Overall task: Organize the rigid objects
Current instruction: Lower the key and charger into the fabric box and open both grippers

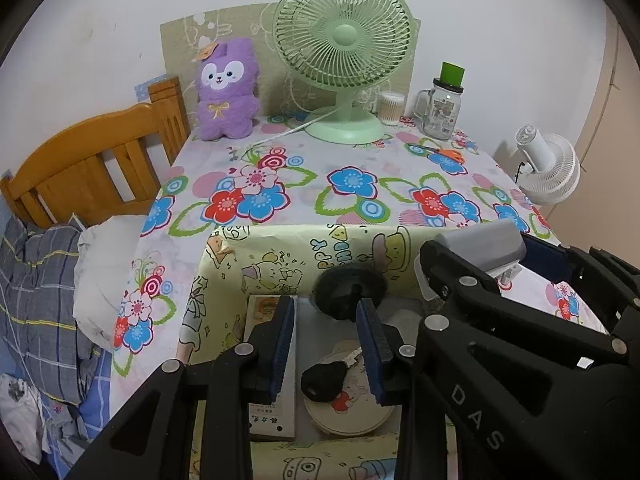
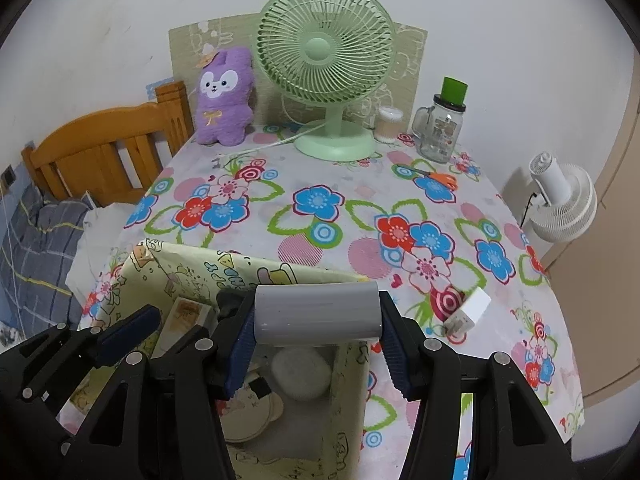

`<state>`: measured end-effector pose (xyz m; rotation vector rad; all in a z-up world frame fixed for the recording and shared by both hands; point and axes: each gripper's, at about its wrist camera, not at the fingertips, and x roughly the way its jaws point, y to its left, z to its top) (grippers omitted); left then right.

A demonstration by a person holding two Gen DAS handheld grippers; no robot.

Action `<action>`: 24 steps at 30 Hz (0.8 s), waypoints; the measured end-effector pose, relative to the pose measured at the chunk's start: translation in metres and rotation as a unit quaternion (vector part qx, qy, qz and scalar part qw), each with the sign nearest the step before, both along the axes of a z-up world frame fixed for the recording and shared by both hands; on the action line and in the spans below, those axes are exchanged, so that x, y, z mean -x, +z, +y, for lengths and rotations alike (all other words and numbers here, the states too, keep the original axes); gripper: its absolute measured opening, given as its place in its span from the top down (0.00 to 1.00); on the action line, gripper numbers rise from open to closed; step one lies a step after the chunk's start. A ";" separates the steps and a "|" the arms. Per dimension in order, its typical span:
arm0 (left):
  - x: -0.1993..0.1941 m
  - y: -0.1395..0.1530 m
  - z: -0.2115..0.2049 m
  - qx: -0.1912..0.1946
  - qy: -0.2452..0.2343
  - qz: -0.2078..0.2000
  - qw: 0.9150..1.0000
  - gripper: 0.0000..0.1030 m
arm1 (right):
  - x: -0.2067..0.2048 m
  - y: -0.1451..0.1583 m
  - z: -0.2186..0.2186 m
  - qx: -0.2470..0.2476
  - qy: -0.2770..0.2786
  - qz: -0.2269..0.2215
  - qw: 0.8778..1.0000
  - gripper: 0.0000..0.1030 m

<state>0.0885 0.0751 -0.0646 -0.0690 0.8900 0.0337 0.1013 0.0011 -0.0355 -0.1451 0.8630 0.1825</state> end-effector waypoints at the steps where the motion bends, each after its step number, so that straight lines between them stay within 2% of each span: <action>1: -0.001 -0.001 0.001 0.002 0.000 0.002 1.000 0.64 | -0.001 -0.001 0.001 0.002 0.003 0.000 1.000 0.42; 4: -0.002 -0.005 0.004 0.008 0.000 0.008 1.000 0.54 | -0.003 -0.004 0.003 -0.004 0.013 0.007 1.000 0.40; 5: -0.002 -0.005 0.004 0.007 -0.002 0.009 1.000 0.43 | -0.004 -0.006 0.003 -0.011 0.018 0.015 1.000 0.36; 7: -0.001 -0.007 0.003 0.003 -0.006 0.008 1.000 0.28 | -0.005 -0.010 0.003 -0.019 0.021 0.029 0.999 0.30; 9: -0.001 -0.008 0.002 0.001 -0.007 0.007 1.000 0.25 | -0.004 -0.011 0.004 -0.017 0.018 0.021 0.999 0.28; 11: -0.001 -0.010 0.002 0.001 -0.008 0.010 1.000 0.18 | -0.001 -0.009 0.004 -0.004 0.018 0.006 1.000 0.22; 16: -0.001 -0.013 -0.002 -0.002 -0.012 0.011 1.000 0.10 | 0.005 -0.005 0.000 0.023 0.017 -0.022 0.999 0.11; 24: 0.002 -0.012 -0.015 0.000 -0.028 0.010 1.000 0.03 | 0.006 -0.010 -0.016 0.018 0.005 -0.007 1.000 0.09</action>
